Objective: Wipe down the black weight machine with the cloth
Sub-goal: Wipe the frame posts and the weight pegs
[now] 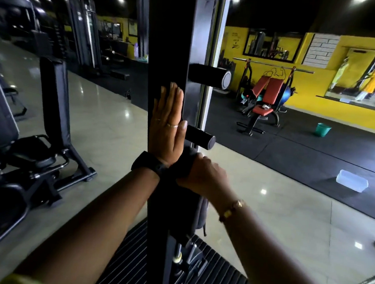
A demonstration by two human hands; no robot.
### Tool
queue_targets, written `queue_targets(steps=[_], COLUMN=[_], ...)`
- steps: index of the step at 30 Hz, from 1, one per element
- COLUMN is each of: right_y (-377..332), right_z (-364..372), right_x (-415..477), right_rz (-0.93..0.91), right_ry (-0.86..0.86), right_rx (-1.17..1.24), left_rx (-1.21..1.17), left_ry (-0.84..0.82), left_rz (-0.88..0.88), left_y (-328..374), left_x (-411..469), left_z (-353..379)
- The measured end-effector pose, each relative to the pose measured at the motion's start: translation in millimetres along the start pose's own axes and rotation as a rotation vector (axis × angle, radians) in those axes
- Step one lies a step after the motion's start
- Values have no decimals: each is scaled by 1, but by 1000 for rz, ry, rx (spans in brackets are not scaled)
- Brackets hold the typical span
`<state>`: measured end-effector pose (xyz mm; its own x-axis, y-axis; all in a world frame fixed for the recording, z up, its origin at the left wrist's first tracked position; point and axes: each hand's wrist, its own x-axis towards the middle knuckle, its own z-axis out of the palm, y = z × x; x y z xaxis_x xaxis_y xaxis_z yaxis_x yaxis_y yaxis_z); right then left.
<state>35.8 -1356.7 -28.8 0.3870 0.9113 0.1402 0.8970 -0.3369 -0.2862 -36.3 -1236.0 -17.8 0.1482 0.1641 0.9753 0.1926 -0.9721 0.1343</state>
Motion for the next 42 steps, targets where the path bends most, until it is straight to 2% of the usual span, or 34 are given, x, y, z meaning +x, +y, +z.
queue_targets(steps=[3,5,8,11,13,16,19,21,23,25,26,29,31,37,40,42], right_y=[4,6,2,4,6,16,32,40,43,35,30,8,-9,-3,7,13], right_z=[-3,13,44,53,44,24,23,35,55,69,74,88,99,105,98,104], right_x=[2,-11,-35,-41,-41,-30,-23,-40,-72,-97,-100,-82,-64,-33,-34,-43], right_rz=[-2,-26,-76,-100,-108,-89,70,201,339,346,315,132,95,184,135,82], right_ry=[-50,98,384,472,374,217,124,209,412,503,480,246,137,74,7,30], right_rx=[61,-23,-316,-386,-244,100,477,886,1060,916,807,458,287,102,-10,-65], left_rx=[48,75,111,128,132,132,129,111,100,96,96,103,93,87,118,138], left_ry=[-3,6,19,-26,-50,-48,-71,-76,-90,-106,-110,-127,-131,-114,-125,-128], left_rz=[9,-2,-40,-41,-56,-49,-26,-10,-14,-13,-9,-5,20,73,81,65], left_y=[1,3,5,2,2,5,1,-2,-5,-8,-8,-11,-14,-20,-22,-21], left_x=[-3,-4,-19,-41,-49,-48,-48,-56,-70,-84,-89,-97,-99,-100,-114,-130], left_z=[0,1,4,4,2,0,-3,-3,-1,2,3,7,8,5,7,9])
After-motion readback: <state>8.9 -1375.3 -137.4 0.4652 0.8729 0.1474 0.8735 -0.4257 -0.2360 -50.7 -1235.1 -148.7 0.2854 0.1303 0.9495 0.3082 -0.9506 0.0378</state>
